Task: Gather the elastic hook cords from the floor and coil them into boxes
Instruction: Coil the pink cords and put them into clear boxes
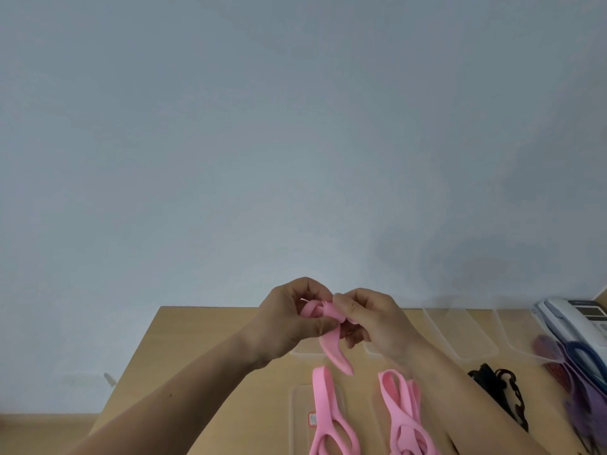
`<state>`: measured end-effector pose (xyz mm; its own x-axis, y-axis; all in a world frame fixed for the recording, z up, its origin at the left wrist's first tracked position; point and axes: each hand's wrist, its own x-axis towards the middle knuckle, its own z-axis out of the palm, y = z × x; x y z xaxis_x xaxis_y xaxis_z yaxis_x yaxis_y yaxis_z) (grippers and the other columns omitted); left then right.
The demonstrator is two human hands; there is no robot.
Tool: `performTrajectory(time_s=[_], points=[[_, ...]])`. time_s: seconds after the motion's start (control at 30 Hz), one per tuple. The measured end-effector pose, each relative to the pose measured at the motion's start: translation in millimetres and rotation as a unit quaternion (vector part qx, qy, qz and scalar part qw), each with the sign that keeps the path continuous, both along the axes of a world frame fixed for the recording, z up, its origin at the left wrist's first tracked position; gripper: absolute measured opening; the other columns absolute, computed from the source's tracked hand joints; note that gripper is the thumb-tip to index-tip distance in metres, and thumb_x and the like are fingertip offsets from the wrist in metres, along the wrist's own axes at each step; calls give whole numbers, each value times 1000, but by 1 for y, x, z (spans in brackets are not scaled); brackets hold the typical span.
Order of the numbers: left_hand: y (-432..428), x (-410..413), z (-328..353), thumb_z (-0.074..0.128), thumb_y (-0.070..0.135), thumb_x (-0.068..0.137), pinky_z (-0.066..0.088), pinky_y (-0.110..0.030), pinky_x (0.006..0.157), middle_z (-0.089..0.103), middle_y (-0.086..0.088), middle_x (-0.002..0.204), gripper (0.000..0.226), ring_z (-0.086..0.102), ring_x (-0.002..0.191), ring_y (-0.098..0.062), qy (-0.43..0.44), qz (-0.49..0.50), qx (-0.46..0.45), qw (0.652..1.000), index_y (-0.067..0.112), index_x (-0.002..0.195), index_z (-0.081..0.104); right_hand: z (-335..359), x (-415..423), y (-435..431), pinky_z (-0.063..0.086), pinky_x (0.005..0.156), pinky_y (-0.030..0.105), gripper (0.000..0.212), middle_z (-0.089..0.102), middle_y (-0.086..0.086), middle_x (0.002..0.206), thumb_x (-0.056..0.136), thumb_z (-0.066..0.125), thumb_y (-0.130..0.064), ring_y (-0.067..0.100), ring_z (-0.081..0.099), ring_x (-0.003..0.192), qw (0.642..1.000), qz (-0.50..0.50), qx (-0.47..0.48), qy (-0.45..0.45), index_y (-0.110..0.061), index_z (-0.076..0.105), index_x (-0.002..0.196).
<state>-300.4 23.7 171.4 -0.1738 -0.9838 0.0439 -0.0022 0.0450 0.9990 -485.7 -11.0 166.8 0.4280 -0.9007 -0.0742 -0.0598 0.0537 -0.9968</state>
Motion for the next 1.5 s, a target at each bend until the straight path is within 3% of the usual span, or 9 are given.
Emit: performTrajectory(time_s=[0.17, 0.3, 0.47, 0.67, 0.83, 0.97, 1.17, 1.33, 1.5], points=[[-1, -2, -5, 81, -1, 76, 58, -42, 85, 71, -21, 99, 28, 70, 95, -39, -12, 13, -6, 1000, 11, 96, 66, 2, -1, 4, 51, 58, 30, 32, 70, 7, 69, 86, 69, -40, 17, 62, 61, 999, -16, -15, 44, -8, 67, 87], [-1, 2, -3, 86, 12, 73, 56, -30, 74, 71, -14, 97, 49, 70, 82, -25, -21, -11, 40, 999, 12, 112, 58, 6, -1, 9, 54, 61, 31, 50, 73, 7, 80, 68, 74, -48, 20, 68, 67, 999, -38, -24, 19, -7, 66, 96], [2, 5, -2, 79, 13, 75, 56, -33, 75, 74, -18, 96, 42, 71, 81, -25, -47, -40, 68, 996, 0, 109, 59, 5, -2, 11, 59, 74, 41, 47, 74, 11, 96, 68, 78, -42, 30, 72, 88, 998, -43, -34, 27, -11, 65, 101], [6, 7, 4, 59, 28, 83, 54, -38, 86, 69, -26, 111, 43, 68, 98, -34, 33, -79, 133, 987, -2, 115, 58, -1, -2, 13, 55, 60, 37, 23, 70, 10, 92, 81, 80, -14, 31, 66, 70, 998, -34, -45, 2, -20, 66, 97], [6, 6, 8, 54, 43, 90, 57, -39, 80, 72, -22, 104, 44, 69, 90, -34, 7, -85, 151, 985, 3, 103, 67, -1, -1, 17, 56, 62, 32, 31, 70, 2, 90, 81, 77, -6, 21, 66, 68, 994, -14, -104, 35, -32, 65, 94], [5, 9, 10, 60, 43, 89, 57, -38, 71, 71, -25, 99, 35, 71, 81, -36, -19, -76, 162, 984, 9, 95, 66, 0, 0, 20, 56, 60, 32, 32, 71, -1, 82, 81, 75, -1, 13, 61, 58, 991, -12, -123, 51, -24, 62, 98], [5, 11, 7, 72, 26, 83, 55, -32, 67, 72, -19, 90, 35, 70, 77, -33, 46, -62, 149, 986, 2, 103, 58, -1, 0, 22, 61, 66, 42, 40, 72, -1, 95, 76, 80, -4, 28, 72, 76, 994, -23, -105, 28, -29, 63, 102], [3, 11, 3, 80, 6, 75, 56, -39, 79, 70, -21, 92, 38, 68, 78, -33, 46, -36, 86, 995, -3, 107, 60, 6, -4, 18, 55, 62, 31, 44, 74, 12, 86, 78, 76, -45, 29, 70, 69, 1000, 10, -12, -20, -11, 66, 104], [6, 9, 0, 78, -3, 79, 54, -30, 74, 69, -18, 95, 32, 68, 83, -29, 19, -42, 34, 998, 3, 105, 61, 5, -3, 15, 55, 60, 31, 36, 74, 14, 80, 74, 70, -49, 26, 67, 62, 1000, 10, -1, 27, -16, 74, 88]])
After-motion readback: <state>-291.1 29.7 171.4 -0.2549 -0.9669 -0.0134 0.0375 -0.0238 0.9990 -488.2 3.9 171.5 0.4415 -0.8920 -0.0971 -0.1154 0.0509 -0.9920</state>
